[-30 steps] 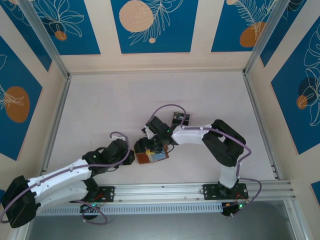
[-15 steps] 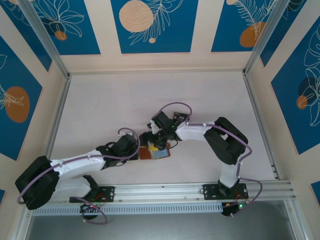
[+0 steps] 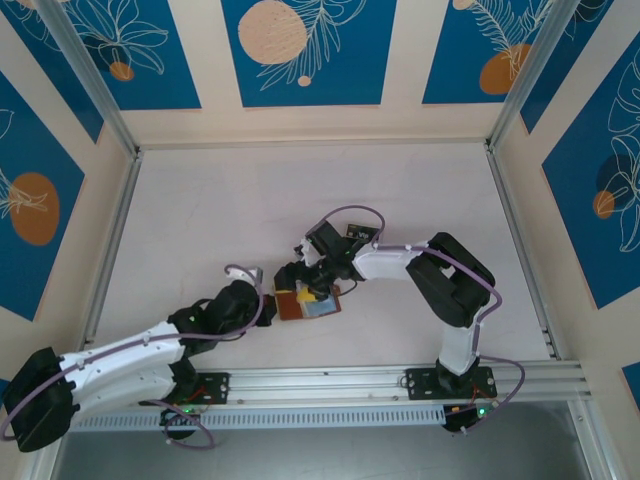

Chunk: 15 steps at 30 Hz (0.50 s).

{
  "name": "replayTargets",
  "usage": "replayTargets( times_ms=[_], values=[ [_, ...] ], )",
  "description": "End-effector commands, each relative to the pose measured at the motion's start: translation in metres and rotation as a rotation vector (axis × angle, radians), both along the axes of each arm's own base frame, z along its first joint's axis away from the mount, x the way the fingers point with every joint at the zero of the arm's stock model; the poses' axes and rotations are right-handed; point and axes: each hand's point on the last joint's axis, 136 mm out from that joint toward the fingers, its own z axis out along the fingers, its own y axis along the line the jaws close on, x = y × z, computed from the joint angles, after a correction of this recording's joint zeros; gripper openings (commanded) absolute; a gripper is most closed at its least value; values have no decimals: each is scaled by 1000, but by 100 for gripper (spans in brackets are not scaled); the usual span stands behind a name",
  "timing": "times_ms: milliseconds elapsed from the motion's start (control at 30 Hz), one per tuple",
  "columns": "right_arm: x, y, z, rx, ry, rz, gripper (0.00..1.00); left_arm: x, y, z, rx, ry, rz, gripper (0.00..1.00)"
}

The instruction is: Put the credit cards into the card holder

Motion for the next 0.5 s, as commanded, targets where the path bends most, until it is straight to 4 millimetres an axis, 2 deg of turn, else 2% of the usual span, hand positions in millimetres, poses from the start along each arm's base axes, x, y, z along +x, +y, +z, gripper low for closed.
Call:
replayTargets(
  times_ms=[0, 200, 467],
  values=[
    [-16, -32, -70, -186, 88, -37, 84, 3, -3, -2, 41, 5, -7, 2],
    [-13, -35, -69, -174, 107, -57, 84, 8, -24, -11, 21, 7, -35, 0],
    [-14, -40, -73, -184, 115, -63, 84, 16, -37, -18, 36, -9, -34, 0]
  ],
)
